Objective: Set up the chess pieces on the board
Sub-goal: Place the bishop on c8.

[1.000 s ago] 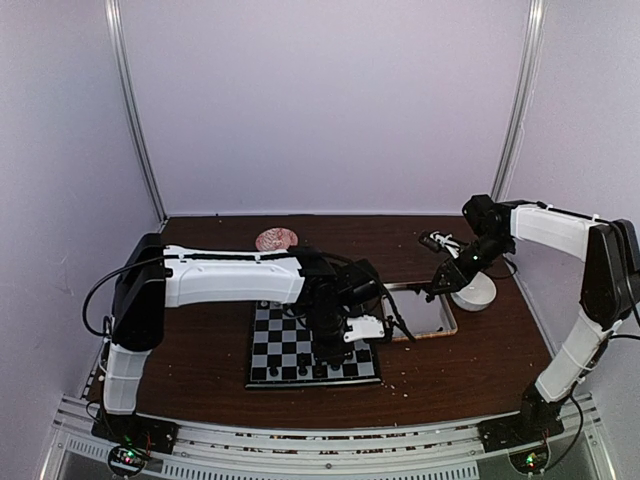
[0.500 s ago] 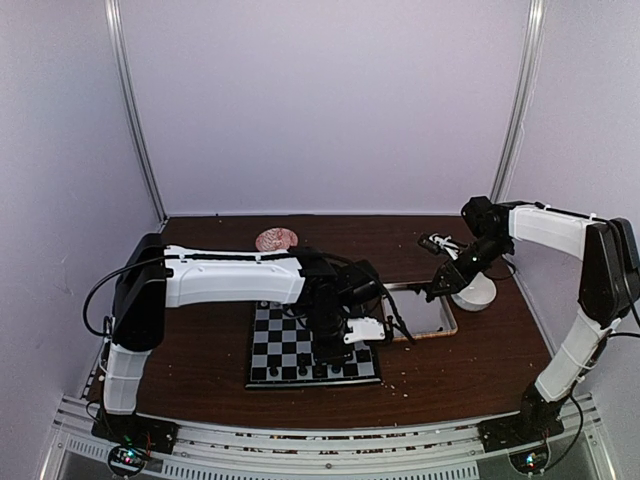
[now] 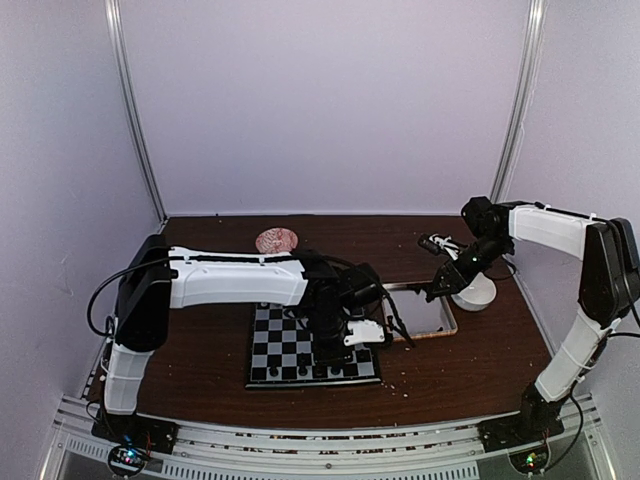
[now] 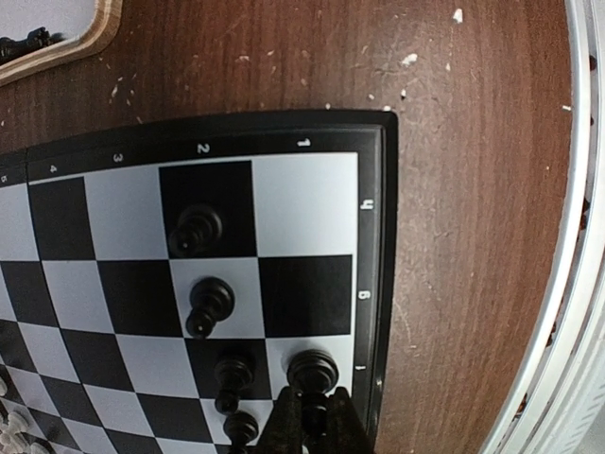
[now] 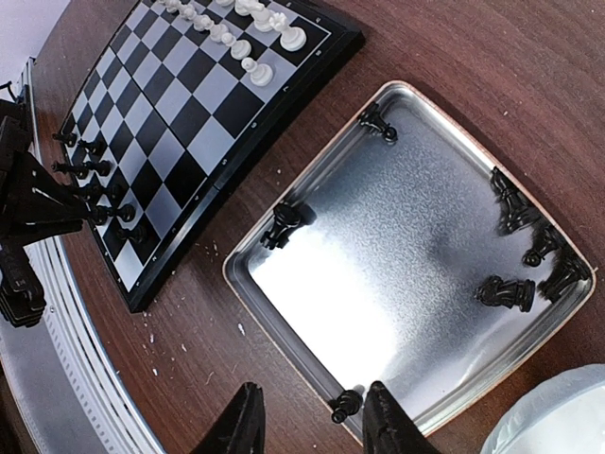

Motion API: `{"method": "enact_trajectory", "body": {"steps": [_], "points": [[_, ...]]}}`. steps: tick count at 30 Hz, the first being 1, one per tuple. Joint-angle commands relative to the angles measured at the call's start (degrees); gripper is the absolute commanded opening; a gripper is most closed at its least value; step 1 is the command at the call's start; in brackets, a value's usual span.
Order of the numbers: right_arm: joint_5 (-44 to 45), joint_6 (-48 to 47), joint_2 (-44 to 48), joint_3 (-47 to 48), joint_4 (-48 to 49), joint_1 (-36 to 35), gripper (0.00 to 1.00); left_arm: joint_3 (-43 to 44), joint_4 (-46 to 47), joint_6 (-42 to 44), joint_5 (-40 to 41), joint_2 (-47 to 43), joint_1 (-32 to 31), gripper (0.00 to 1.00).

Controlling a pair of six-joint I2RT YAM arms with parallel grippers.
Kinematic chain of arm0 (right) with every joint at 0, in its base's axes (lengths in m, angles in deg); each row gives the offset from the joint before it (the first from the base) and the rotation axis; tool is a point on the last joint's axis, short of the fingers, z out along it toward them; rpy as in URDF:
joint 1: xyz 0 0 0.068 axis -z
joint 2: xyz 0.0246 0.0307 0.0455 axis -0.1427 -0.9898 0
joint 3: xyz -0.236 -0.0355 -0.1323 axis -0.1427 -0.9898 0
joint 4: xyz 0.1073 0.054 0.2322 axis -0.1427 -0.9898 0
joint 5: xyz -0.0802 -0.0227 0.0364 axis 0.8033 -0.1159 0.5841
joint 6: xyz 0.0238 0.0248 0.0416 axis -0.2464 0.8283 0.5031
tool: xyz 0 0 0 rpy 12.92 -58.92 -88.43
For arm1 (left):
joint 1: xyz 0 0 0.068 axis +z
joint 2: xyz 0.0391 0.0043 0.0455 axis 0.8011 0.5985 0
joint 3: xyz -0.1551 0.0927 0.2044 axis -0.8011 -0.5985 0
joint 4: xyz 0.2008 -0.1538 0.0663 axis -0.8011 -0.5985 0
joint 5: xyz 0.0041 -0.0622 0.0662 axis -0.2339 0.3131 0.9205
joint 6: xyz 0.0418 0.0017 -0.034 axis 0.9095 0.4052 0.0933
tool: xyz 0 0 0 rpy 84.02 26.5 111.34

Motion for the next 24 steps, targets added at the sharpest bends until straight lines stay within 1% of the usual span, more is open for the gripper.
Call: {"method": "enact_trajectory", "body": {"steps": [1, 6, 9, 15, 18, 24], "points": [[-0.5, -0.9, -0.2, 0.0, -0.7, 0.2, 0.37, 1.1, -0.8, 0.3, -0.1, 1.1, -0.3, 0.01], [-0.5, -1.0, -0.1, 0.0, -0.8, 0.2, 0.37, 1.0, -0.8, 0.4, 0.8, 0.4, -0.3, 0.13], [-0.7, -1.0, -0.3, 0.1, -0.8, 0.2, 0.37, 1.3, -0.6, 0.3, 1.0, -0.2, -0.4, 0.17], [-2.2, -1.1, -0.8, 0.7, -1.6, 0.2, 0.37, 1.4, 0.1, 0.3, 0.7, -3.2, -0.4, 0.21], [-2.0, -1.3, -0.7, 1.1, -2.1, 0.2, 0.37, 1.7, 0.0, 0.5, 1.1, -5.7, -0.4, 0.22], [4.9, -3.1, 3.8, 0.0, -3.1, 0.4, 0.37, 1.3, 1.8, 0.3, 6.4, -14.2, 0.0, 0.26]]}}
